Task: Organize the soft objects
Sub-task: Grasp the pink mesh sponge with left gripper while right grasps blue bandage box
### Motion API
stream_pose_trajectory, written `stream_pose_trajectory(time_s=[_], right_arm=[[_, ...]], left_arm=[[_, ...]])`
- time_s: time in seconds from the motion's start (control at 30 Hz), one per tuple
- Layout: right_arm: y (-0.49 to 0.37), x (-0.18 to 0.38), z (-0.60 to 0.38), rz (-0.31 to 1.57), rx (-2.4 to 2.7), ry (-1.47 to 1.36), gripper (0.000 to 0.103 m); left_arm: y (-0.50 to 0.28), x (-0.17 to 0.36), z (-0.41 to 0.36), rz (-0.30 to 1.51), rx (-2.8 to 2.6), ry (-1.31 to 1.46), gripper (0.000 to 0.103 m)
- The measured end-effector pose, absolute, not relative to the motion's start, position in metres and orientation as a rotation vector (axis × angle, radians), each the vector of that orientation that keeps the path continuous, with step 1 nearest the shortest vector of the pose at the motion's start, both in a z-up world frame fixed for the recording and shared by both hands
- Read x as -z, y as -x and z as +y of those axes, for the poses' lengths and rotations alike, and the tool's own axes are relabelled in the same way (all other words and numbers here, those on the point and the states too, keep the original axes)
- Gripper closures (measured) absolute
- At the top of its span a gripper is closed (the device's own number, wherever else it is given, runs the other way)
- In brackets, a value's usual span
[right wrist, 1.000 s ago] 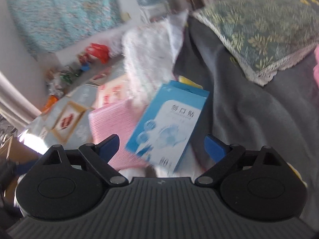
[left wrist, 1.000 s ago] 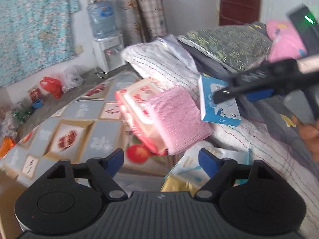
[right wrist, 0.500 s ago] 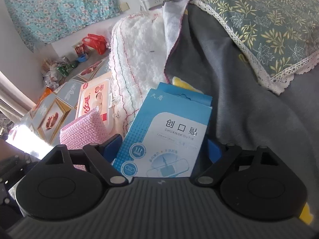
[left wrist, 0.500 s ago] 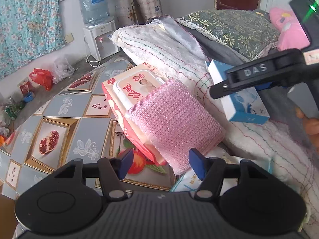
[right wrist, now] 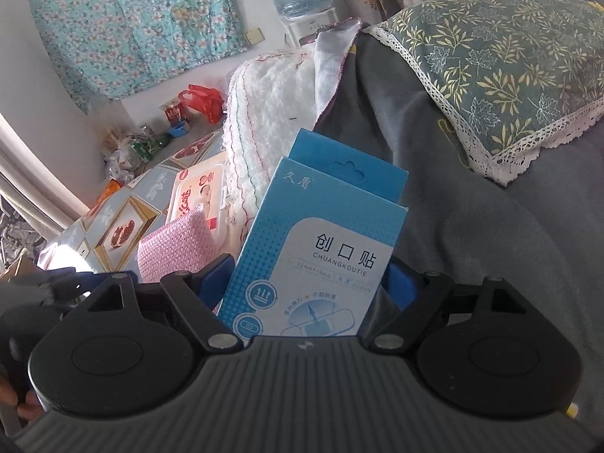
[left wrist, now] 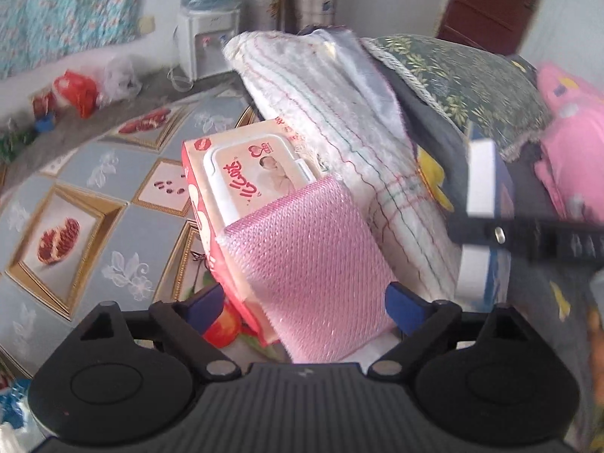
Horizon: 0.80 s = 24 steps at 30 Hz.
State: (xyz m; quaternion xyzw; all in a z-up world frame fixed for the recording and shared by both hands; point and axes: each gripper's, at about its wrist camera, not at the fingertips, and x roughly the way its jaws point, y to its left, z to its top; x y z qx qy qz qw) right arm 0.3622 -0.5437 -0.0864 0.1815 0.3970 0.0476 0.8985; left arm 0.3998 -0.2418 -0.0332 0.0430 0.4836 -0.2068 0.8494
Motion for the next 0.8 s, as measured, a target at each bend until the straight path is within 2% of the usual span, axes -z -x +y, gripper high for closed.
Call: stream_pose_trajectory(time_s=[0.43, 0.6, 0.8], right_arm=[[-0.356, 0.091, -0.552, 0.808, -0.115, -0.427, 0.02], [-0.356, 0.091, -0.552, 0.803, -0.117, -0.428, 0.02], [-0.354, 0.086, -0.548, 0.79, -0.115, -0.402, 0.02]], left_arm=[[-0.427, 0.043, -0.254, 1.058, 0.34, 0.043, 0.008], [-0.426, 0.042, -0.256, 1.036, 0.328, 0.019, 0.016], [-0.422, 0.038, -0.251, 1.033, 0.34, 0.046, 0.02]])
